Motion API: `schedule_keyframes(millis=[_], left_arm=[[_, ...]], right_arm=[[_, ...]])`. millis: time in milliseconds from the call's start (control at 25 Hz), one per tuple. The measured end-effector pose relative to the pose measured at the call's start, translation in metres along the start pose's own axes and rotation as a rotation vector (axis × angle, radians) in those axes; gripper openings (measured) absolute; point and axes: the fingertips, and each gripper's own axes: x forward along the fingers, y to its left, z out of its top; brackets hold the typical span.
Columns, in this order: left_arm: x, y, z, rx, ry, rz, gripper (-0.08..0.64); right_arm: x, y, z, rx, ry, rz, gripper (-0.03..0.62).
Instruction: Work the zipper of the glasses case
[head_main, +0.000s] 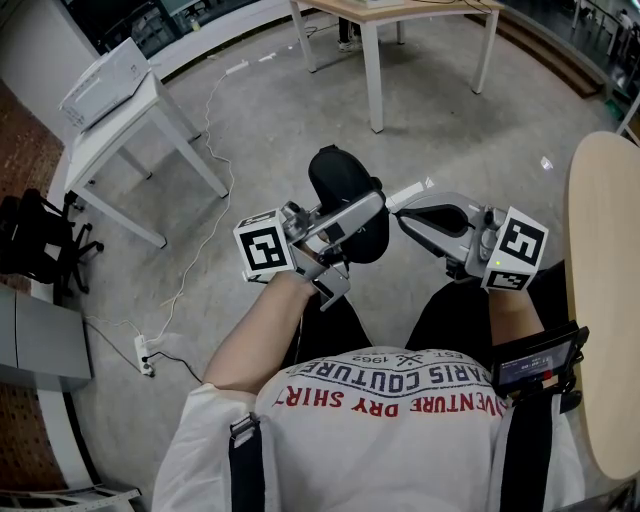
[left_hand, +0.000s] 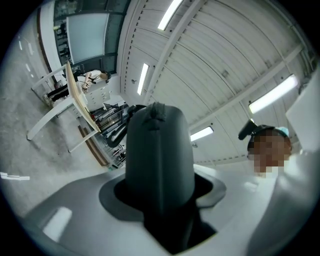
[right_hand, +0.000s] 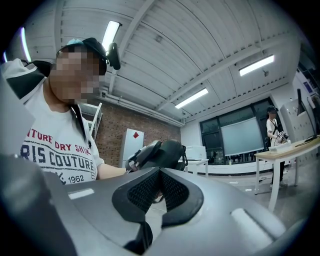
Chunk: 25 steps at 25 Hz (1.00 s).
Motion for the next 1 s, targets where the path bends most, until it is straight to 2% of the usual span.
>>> schedule_keyframes(millis=[120,480,640,1000], left_arm=[[0.0,0.002,0.001,-0.028,-0.009,0.015,0.247],[-0.004,0.016,0.011,-0.262,-0.095,0.049,0.247],[-0.005,0.021,0.01,-0.297,-0.103,0.063,0.247],[-0.012,0.034,0.02,-0.357,-0.189,0.098,0.247]], right_arm=[[0.0,-0.001,0.0,-0.014,0.005,-0.006,-0.002],[0.003,0.005,-0.007,-0.13,0.09,-0.019,-0.003],[0.003,0.005,-0.012,-0.124,0.096,-0.02,-0.003],[0.004,0.007,-0.017,-0.135,0.113,-0.012,-0.003]])
